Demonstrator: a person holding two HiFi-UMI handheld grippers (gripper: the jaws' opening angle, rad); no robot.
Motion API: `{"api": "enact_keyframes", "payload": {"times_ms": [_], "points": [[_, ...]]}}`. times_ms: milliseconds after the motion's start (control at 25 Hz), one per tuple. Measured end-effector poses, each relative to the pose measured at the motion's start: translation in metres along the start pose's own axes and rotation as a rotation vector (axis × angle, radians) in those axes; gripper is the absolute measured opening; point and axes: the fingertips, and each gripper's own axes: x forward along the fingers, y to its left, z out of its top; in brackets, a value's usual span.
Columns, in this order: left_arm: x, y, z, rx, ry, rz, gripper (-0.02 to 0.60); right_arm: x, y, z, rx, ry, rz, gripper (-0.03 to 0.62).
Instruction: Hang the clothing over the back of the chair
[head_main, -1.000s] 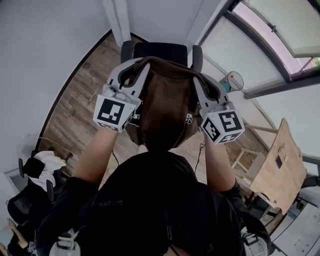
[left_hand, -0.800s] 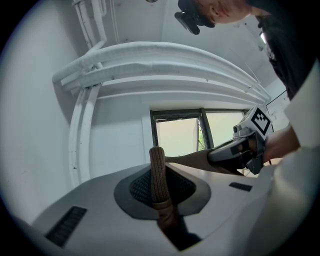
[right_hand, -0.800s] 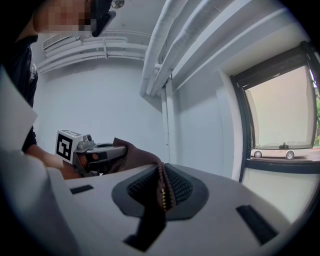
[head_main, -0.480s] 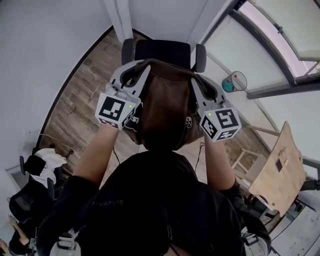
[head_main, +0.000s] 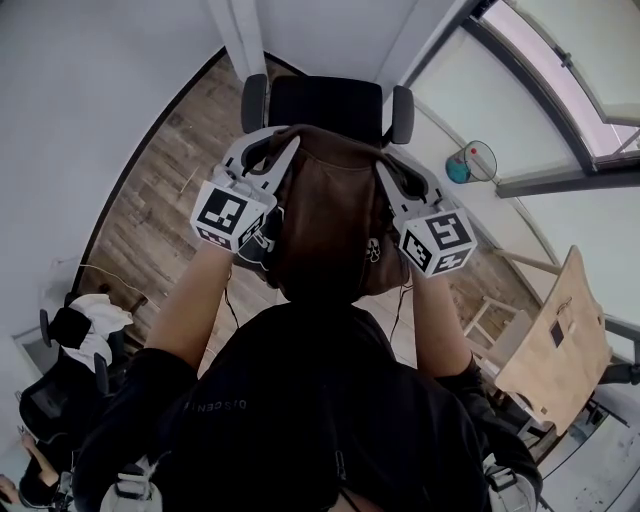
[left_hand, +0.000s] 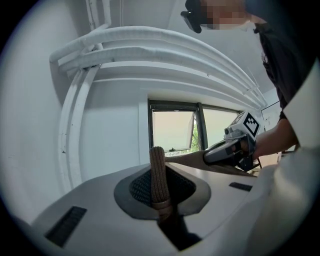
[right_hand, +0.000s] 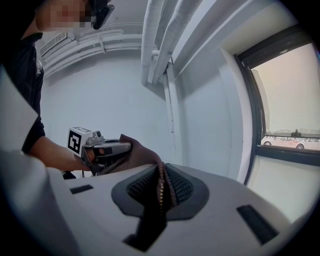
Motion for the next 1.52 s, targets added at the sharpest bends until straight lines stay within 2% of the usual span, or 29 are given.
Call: {"api": "enact_keyframes", "payload": {"times_ms": [360, 560, 840, 960, 1280, 1520], "points": [[0.008, 0.000, -0.023, -0.015, 0.044, 0.006, 0.049, 0.011, -0.010, -0.023, 0.010, 0.055, 0.025, 0.066], [0.009, 0.001, -0.032, -0.032, 0.068, 0.014, 0.049, 0.016, -0.015, -0.035, 0.032, 0.094, 0.020, 0.104], [0.010, 0.003, -0.044, -0.065, 0.112, 0.031, 0.140, 0.012, -0.031, -0.057, 0.080, 0.163, -0.030, 0.183], [0.007, 0.004, -0.044, -0.073, 0.110, 0.032, 0.153, 0.009, -0.034, -0.061, 0.100, 0.183, -0.038, 0.237], [0.001, -0.008, -0.029, -0.061, 0.080, 0.016, 0.155, -0.002, -0.017, -0.053, 0.092, 0.163, -0.034, 0.250], [-0.013, -0.021, -0.011, -0.041, 0.059, 0.011, 0.153, -0.016, 0.007, -0.030, 0.070, 0.095, -0.025, 0.247]]}}
